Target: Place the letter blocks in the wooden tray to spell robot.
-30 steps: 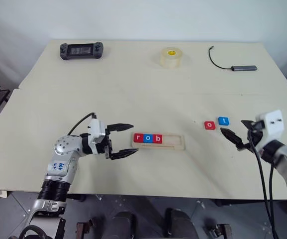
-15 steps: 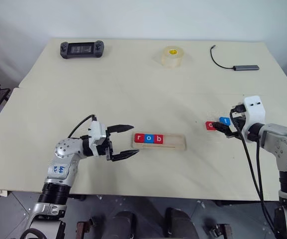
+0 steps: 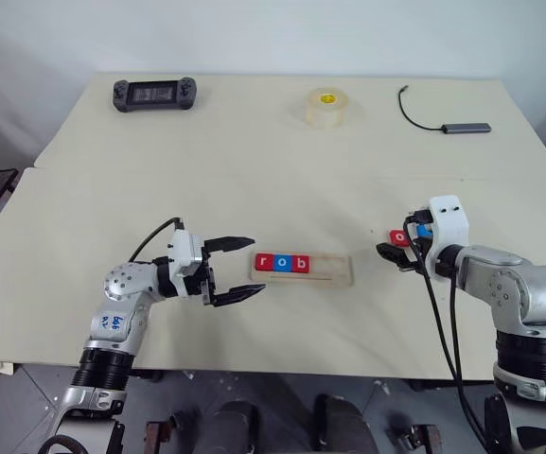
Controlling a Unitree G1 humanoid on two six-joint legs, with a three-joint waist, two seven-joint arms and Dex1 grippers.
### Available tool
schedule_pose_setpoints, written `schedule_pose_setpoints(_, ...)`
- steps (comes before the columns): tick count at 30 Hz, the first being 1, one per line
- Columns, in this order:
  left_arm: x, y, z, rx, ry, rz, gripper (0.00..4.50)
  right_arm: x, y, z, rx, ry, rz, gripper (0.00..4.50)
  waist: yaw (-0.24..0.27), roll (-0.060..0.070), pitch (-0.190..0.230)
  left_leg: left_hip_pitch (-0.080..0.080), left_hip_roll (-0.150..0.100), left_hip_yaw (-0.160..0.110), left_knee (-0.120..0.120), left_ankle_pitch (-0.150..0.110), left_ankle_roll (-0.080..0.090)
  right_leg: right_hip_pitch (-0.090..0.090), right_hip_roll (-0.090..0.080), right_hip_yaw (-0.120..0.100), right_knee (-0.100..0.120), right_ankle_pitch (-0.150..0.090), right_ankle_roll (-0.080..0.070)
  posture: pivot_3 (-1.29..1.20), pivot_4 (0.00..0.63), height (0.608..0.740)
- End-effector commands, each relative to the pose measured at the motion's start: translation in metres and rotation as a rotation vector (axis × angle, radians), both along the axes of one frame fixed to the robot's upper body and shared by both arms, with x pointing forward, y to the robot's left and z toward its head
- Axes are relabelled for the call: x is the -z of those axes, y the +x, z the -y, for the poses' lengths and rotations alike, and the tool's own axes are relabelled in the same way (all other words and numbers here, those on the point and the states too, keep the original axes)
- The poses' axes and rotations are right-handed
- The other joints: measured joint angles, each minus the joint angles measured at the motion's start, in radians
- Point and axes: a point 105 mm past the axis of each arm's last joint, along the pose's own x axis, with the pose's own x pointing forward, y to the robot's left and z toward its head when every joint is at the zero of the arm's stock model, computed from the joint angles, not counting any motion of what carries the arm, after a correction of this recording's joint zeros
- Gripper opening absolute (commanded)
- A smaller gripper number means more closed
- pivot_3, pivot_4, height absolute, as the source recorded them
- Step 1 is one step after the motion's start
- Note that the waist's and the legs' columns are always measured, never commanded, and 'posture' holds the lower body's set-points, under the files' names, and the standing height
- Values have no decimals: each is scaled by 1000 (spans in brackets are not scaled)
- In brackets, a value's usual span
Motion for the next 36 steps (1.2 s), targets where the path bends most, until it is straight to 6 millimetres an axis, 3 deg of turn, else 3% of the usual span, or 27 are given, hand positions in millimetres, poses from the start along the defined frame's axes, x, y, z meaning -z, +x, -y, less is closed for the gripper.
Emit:
schedule_pose_setpoints(1,-8,-3,2,9,-4,36,4500,-4,9,3,46,-12,39,4478,-2,0,0,0,0,0,0,0,0,0,0,0,0,0,0,0,150,740)
schedule_pose_setpoints(2,-9,-3,2,8,-5,37,4500,-3,10,3,52,-12,38,4478,-3,0,0,0,0,0,0,0,0,0,0,0,0,0,0,0,150,740)
schedule_pose_setpoints(5,-9,-3,1,5,-4,39,4500,-2,13,3,65,-9,39,3596,-5,0,0,0,0,0,0,0,0,0,0,0,1,0,0,0,150,740)
schedule_pose_setpoints(11,-8,-4,1,4,-3,34,4500,-1,11,0,62,-1,40,1490,-12,0,0,0,0,0,0,0,0,0,1,0,1,0,0,0,150,740)
schedule_pose_setpoints(16,-6,-4,4,23,-5,21,4500,-11,2,-5,68,21,52,1447,-18,0,0,0,0,0,0,0,0,0,0,0,1,0,0,0,150,740)
schedule_pose_setpoints(20,-4,-3,8,56,-2,8,4500,-18,-20,-18,46,35,49,1447,-19,0,0,0,1,0,0,0,0,-1,0,0,2,0,0,0,150,740)
schedule_pose_setpoints(28,-4,0,11,90,5,0,4500,9,-68,-37,90,50,-14,1447,-20,0,0,0,0,0,-1,0,0,-2,1,2,3,0,0,0,150,740)
schedule_pose_setpoints(32,-4,0,10,94,9,-2,4500,19,-75,-46,98,61,-36,1447,-23,0,0,0,0,0,-1,0,0,-2,1,3,4,0,0,0,150,740)
schedule_pose_setpoints(36,-4,-1,8,90,10,-3,4500,12,-69,-48,72,68,-14,2827,-24,0,0,1,0,1,-1,0,0,-3,1,4,4,0,0,0,150,740)
